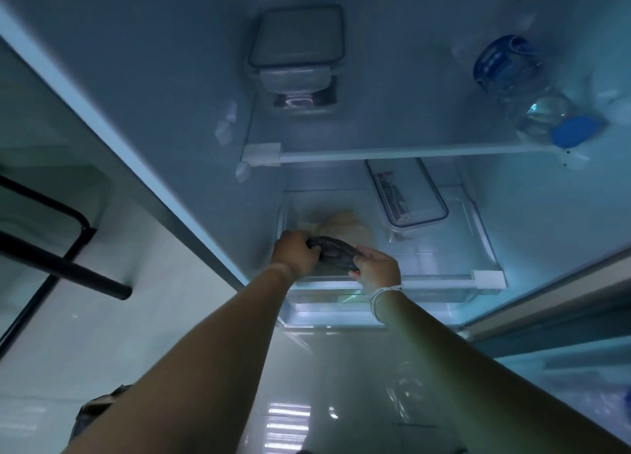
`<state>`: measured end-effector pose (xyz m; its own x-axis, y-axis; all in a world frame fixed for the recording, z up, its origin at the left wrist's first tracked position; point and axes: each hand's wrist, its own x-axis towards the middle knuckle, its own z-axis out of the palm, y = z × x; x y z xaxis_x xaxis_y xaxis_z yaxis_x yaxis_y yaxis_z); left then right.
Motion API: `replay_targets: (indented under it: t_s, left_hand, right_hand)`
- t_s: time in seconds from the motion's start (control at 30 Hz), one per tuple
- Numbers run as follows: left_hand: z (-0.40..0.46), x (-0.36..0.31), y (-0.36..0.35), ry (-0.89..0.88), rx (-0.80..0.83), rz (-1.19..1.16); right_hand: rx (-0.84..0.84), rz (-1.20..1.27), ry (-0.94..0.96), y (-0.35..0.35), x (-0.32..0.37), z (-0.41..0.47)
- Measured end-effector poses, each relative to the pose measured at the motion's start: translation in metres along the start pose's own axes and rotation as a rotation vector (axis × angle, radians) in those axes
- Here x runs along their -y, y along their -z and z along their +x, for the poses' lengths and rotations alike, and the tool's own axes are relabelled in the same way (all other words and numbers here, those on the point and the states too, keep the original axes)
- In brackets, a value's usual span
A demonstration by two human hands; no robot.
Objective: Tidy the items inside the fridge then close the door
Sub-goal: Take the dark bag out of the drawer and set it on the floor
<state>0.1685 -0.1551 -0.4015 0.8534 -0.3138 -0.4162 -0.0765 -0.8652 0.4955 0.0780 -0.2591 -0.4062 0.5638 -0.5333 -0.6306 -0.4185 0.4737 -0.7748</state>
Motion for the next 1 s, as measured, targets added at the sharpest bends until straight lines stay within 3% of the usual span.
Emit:
replay_targets:
  t_s: [0.33, 0.73, 1.0]
  left_hand:
    - [-0.116, 0.017, 0.032, 0.02, -0.043, -0.163]
    - [-0.269, 0.138, 0.076, 0.222, -0.188, -0.323]
    - [-0.321, 0.216, 0.08, 0.346, -0.227, -0.392]
  right_hand:
    - [0.026, -0.074, 0.027, 0.017, -0.011, -0.092]
    - [0.296, -0.328, -0.026, -0.047, -0.08, -0.226]
    - [0.459, -0.47, -0.051, -0.085, -0.128, -0.281]
